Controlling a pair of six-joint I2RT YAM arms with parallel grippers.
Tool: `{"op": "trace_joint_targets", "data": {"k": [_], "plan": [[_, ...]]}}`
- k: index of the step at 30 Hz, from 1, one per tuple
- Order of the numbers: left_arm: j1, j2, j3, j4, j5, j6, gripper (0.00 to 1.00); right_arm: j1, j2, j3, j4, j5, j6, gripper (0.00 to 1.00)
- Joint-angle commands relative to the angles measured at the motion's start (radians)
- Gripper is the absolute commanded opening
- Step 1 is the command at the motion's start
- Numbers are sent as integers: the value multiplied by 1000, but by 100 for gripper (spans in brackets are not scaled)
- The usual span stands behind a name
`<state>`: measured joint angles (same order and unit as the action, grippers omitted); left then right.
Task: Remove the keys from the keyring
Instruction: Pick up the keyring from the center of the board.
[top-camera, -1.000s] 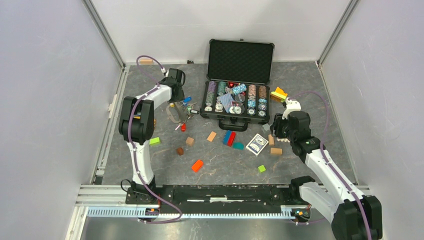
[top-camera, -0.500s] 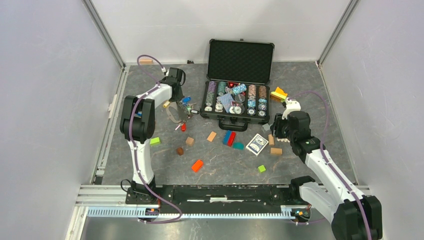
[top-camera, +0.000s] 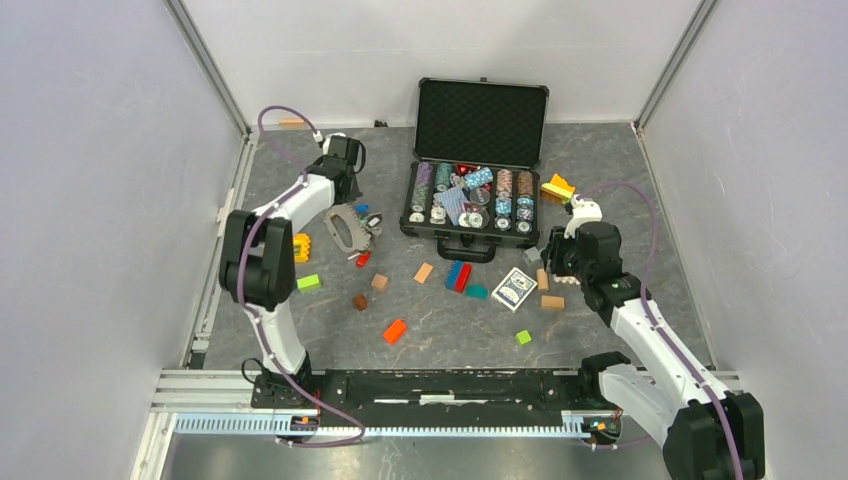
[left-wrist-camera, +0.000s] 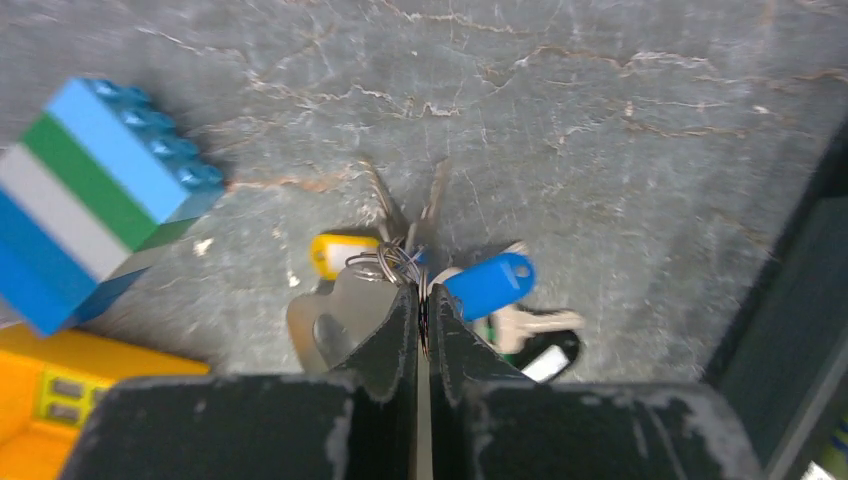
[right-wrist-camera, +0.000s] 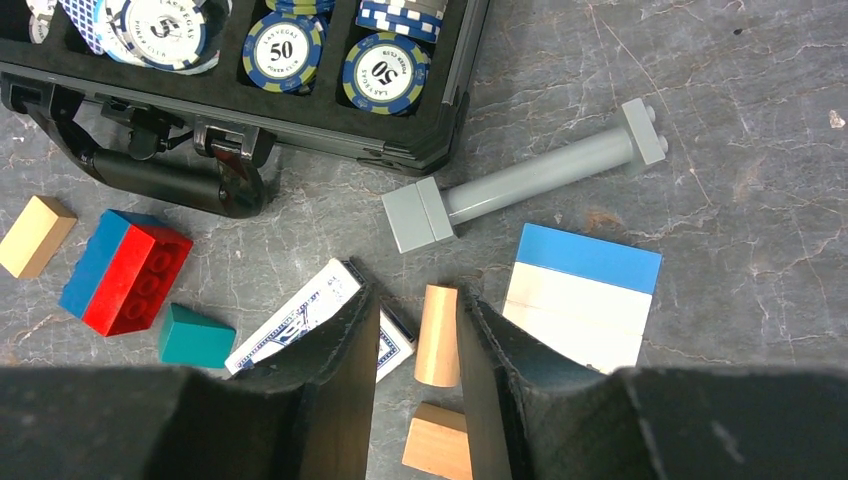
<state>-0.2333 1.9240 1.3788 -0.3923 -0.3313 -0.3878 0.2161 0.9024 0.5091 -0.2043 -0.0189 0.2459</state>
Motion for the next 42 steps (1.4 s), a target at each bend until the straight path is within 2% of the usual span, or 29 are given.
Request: {"op": "trace_joint_targets", "data": {"k": [1, 5, 13, 18, 29, 36, 42], "plan": [[-70, -187, -53, 64, -145, 74, 2, 2, -24, 51, 23, -3, 0, 39], [-135, -290, -99, 82, -175, 116, 2, 1, -36, 66, 6, 13, -5, 38], [-219, -518, -181, 83, -53, 157, 2, 2, -111, 69, 13, -26, -6, 38], [-347, -647, -226, 63, -10, 170, 2, 1, -168, 69, 36, -105, -8, 41], [-584, -804, -244, -17, 363, 242, 2, 1, -296, 61, 85, -341, 6, 44], [-677, -804, -195, -91, 564, 348, 2, 2, -406, -17, 282, -631, 58, 49], [-734, -852, -206, -87, 587, 453, 2, 1, -468, -98, 496, -809, 168, 53]]}}
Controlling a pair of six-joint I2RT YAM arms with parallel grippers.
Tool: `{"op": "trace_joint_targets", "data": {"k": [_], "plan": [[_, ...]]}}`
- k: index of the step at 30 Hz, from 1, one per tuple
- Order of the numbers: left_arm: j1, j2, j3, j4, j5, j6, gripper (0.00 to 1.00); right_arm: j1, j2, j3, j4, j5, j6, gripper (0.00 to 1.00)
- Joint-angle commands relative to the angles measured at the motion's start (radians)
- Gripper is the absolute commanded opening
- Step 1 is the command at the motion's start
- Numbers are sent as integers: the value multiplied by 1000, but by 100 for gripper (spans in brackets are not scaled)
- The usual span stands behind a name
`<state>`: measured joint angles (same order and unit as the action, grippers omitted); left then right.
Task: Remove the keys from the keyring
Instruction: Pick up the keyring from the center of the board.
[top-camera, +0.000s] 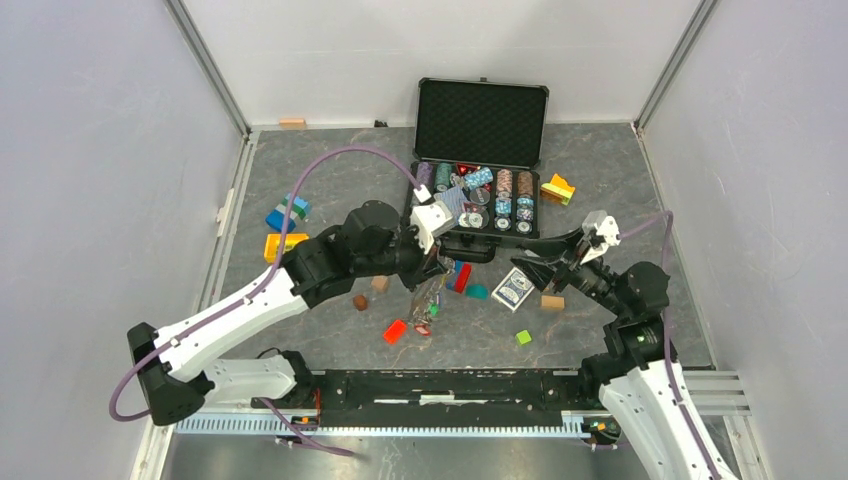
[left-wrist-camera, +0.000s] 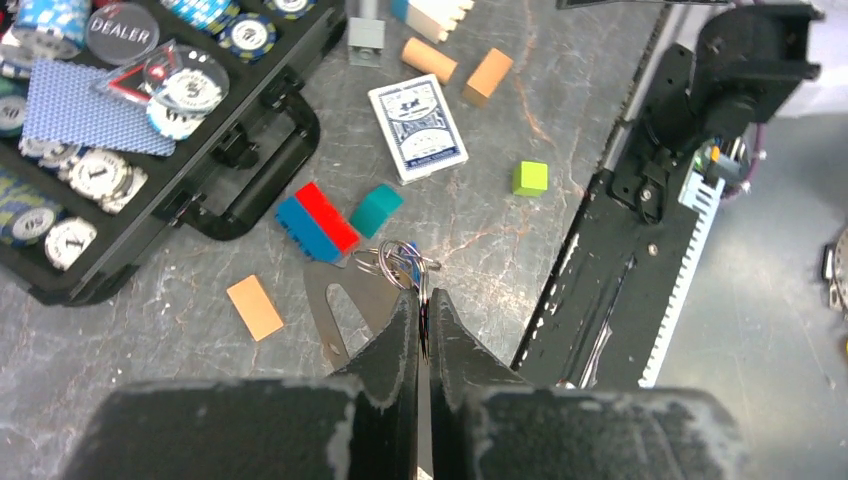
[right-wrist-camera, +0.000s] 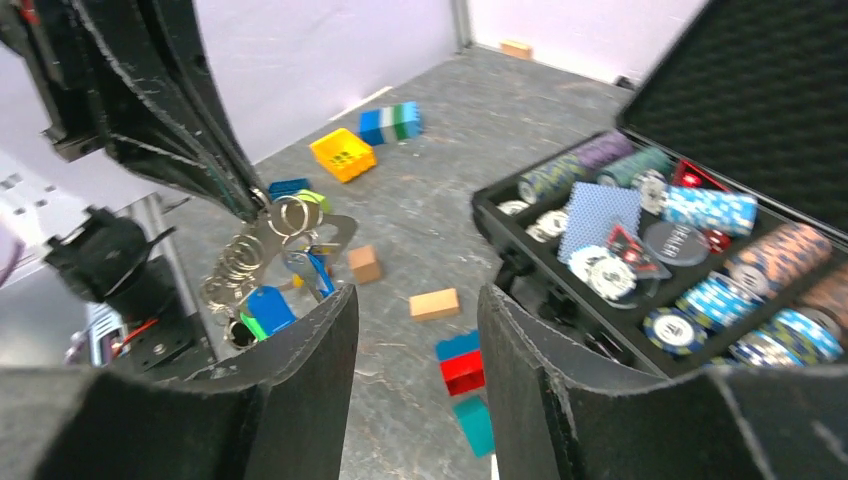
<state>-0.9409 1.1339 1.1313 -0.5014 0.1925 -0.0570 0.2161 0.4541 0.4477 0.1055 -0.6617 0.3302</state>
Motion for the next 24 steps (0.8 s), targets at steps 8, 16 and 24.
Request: {"op": "trace_joint_targets", "data": {"k": [8, 16, 24], "plan": [[-35, -156, 16, 21, 151, 247, 2, 16, -10, -77, 306, -195, 155, 51], [-36, -192, 38, -101, 134, 440, 2, 399, 136, 30, 127, 101, -72, 49], [-36, -304, 30, -201, 255, 694, 2, 718, 226, 66, 162, 147, -235, 49]]}}
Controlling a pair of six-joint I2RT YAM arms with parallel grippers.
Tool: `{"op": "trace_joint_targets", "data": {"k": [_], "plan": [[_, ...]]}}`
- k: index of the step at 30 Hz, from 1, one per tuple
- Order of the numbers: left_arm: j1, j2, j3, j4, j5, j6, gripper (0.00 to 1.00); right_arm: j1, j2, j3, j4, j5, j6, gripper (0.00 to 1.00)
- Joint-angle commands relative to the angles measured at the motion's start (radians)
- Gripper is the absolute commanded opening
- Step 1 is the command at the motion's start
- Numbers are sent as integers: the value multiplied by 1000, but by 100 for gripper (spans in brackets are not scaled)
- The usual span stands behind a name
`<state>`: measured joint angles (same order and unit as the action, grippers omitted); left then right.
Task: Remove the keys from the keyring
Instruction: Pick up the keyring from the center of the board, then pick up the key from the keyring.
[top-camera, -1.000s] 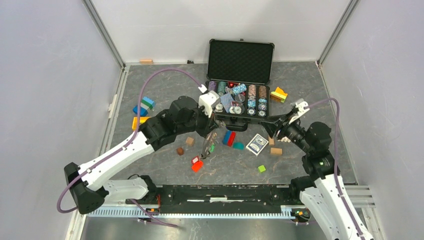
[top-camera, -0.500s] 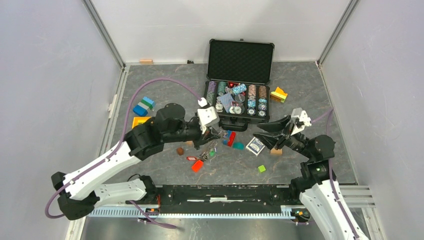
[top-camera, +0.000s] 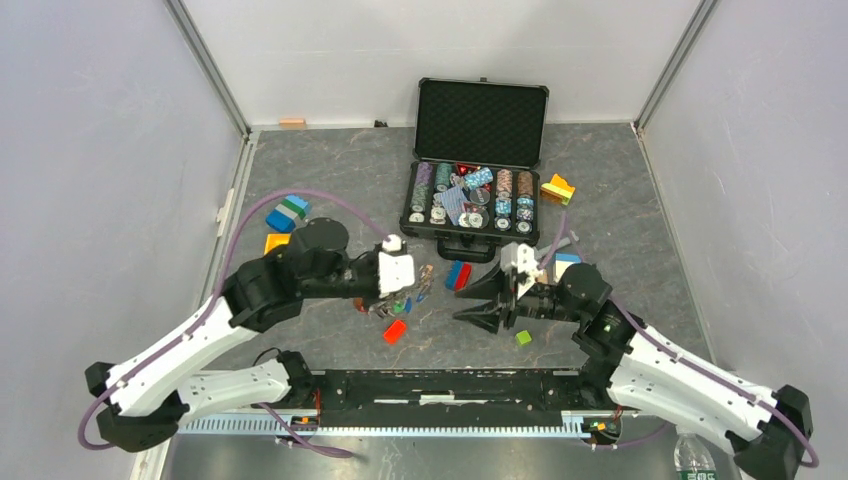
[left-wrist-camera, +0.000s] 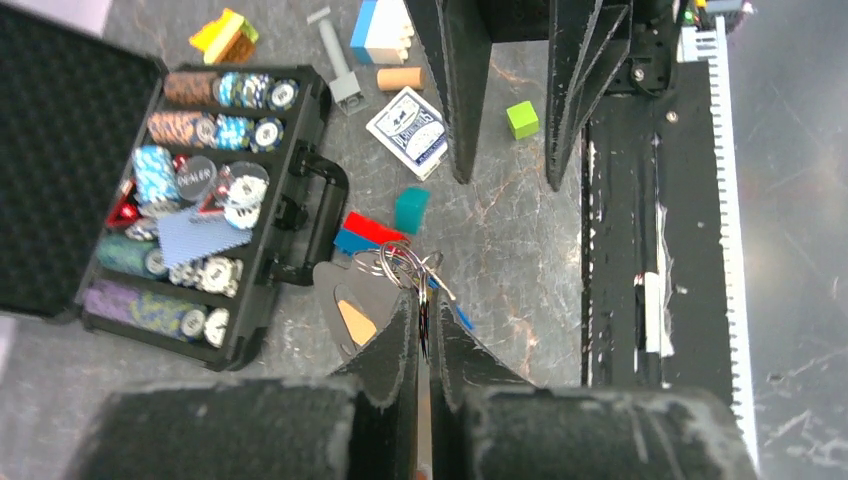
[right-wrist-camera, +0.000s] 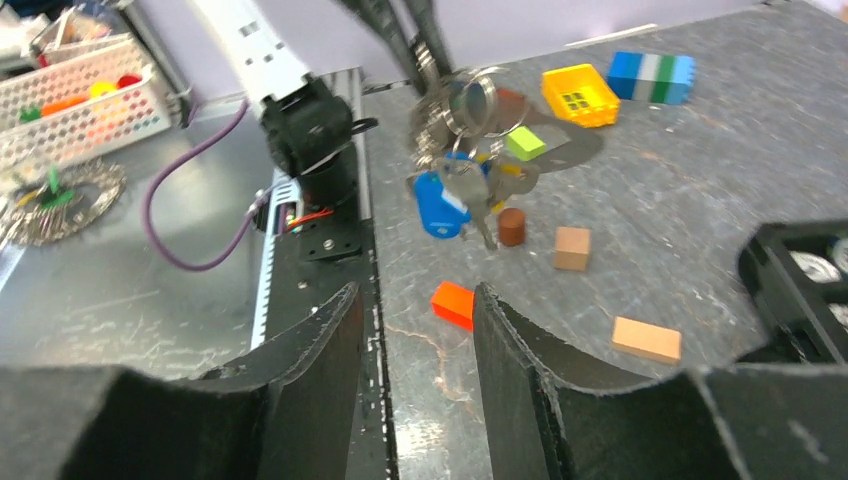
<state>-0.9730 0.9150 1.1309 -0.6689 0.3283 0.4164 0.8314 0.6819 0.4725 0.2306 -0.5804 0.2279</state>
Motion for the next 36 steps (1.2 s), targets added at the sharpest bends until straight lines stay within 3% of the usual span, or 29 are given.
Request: {"op": "trace_joint_targets", "data": {"k": [1, 8, 16, 36], "plan": [[-3, -103, 21, -56, 152, 293, 2, 128, -7, 32, 54, 78, -153, 49], [-4, -187, 20, -135, 292, 521, 2, 217, -74, -74, 219, 83, -311, 51], [-3, -143, 94, -241, 378, 691, 2, 229, -48, -45, 223, 5, -375, 53], [-3, -94, 133, -241, 410, 745, 2, 330, 62, -75, 431, 185, -384, 44]]}}
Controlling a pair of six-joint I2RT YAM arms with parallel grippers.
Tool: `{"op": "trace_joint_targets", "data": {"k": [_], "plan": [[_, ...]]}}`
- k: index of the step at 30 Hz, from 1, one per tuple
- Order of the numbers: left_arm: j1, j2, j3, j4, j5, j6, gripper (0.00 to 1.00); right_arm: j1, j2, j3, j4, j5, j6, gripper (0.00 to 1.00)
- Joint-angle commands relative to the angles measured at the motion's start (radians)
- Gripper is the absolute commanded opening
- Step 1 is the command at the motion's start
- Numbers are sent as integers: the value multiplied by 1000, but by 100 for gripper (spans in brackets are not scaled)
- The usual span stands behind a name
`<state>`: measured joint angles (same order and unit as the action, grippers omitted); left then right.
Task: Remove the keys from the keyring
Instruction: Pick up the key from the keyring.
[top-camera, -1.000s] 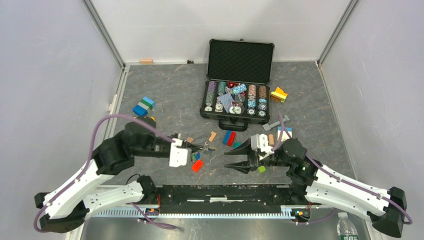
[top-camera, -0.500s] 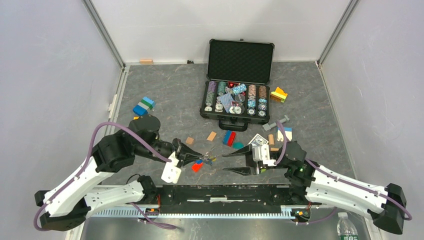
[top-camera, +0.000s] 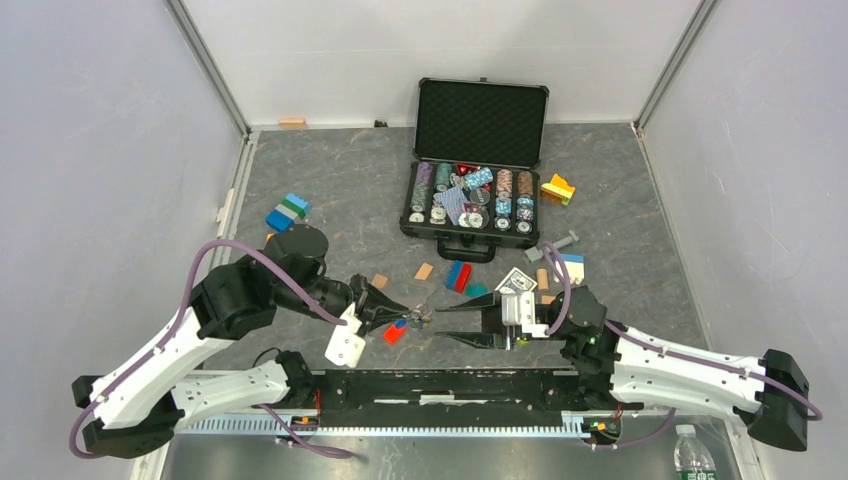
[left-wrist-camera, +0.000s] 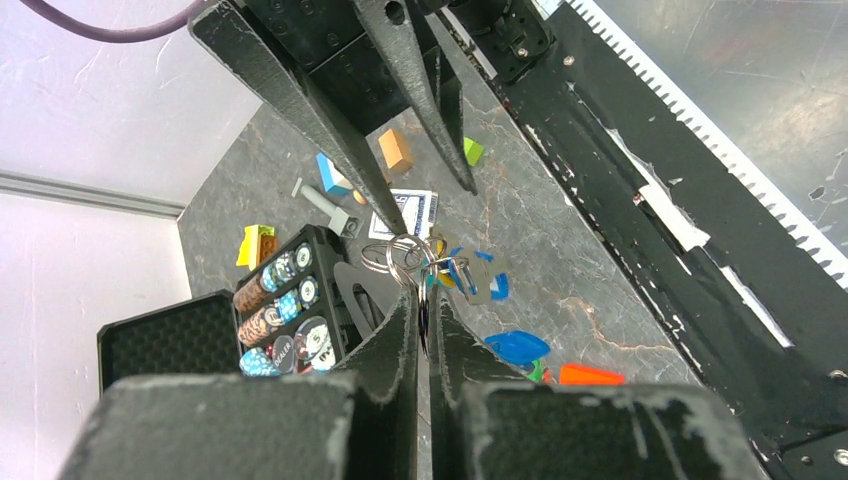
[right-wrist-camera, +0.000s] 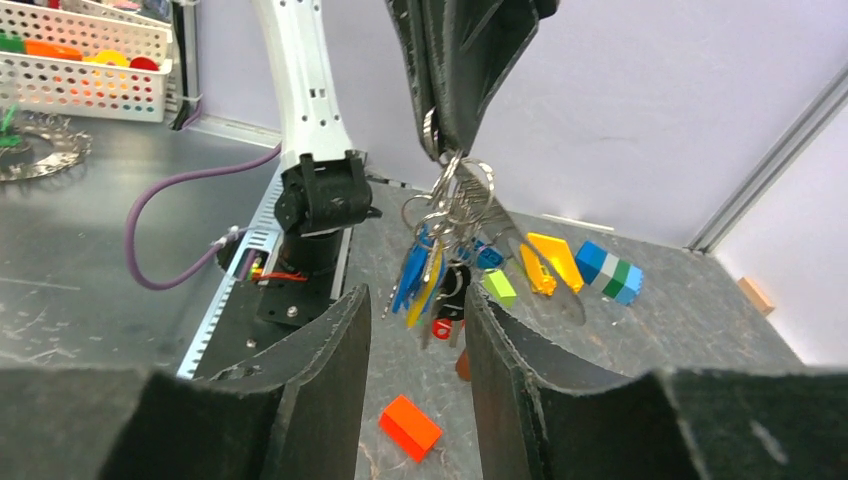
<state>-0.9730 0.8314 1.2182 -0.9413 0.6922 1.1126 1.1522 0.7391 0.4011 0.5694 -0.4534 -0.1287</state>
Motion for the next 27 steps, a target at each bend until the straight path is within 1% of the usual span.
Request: {"op": "trace_joint_targets", "data": {"k": [1, 12, 18, 27], "plan": [[-4, -11, 46, 32, 51, 48, 2, 11, 7, -5, 97, 64, -28, 44], [-3, -6, 45, 32, 81, 37, 2, 26, 52, 6, 142, 72, -14, 40], [-4, -6, 50, 30, 95, 36, 2, 34, 74, 7, 146, 98, -16, 36], [-4, -5, 50, 32, 100, 29, 2, 44, 100, 13, 162, 97, -12, 33]]}}
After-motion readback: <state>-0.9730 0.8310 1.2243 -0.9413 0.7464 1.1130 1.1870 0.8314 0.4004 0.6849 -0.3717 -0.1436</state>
